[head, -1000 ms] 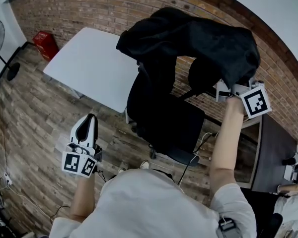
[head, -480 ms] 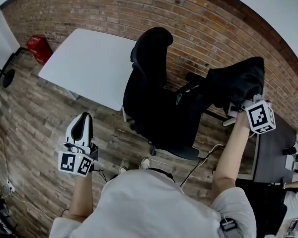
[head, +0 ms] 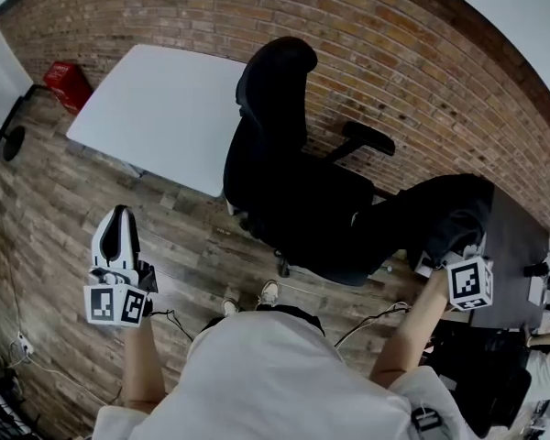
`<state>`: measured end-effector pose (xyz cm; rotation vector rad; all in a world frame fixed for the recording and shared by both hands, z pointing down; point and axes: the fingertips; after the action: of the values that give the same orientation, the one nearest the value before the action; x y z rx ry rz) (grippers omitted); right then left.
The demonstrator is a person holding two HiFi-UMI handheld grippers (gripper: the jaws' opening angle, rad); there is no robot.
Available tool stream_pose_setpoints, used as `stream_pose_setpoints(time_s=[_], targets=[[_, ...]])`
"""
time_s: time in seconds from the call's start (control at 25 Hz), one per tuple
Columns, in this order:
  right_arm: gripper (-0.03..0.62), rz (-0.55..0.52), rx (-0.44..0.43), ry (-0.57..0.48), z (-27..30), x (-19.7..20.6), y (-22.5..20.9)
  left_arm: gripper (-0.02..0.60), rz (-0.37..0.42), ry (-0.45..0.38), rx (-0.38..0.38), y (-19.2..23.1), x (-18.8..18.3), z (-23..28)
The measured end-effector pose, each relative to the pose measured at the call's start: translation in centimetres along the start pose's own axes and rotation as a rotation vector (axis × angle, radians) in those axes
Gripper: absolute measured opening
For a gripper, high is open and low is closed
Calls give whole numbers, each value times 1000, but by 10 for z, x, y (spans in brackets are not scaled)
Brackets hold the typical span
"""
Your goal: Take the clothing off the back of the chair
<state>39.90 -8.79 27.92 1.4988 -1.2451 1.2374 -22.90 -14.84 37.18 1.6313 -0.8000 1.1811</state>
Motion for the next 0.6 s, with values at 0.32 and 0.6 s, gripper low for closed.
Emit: stream_pose_setpoints(time_s=[0.32, 0.6], targets=[[46, 86, -12, 99, -16, 48, 19, 48, 9, 6, 20, -11, 3, 4], [46, 93, -64, 106, -7, 50, 34, 48, 26, -10, -15, -9, -3, -4]])
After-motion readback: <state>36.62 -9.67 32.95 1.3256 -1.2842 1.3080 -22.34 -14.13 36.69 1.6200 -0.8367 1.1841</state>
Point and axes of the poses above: the fingertips, and each gripper's own axes: z forward along the fingers, y to its left, x out of its underside, and after that the axes turned 14 degrees about -z, right-handed
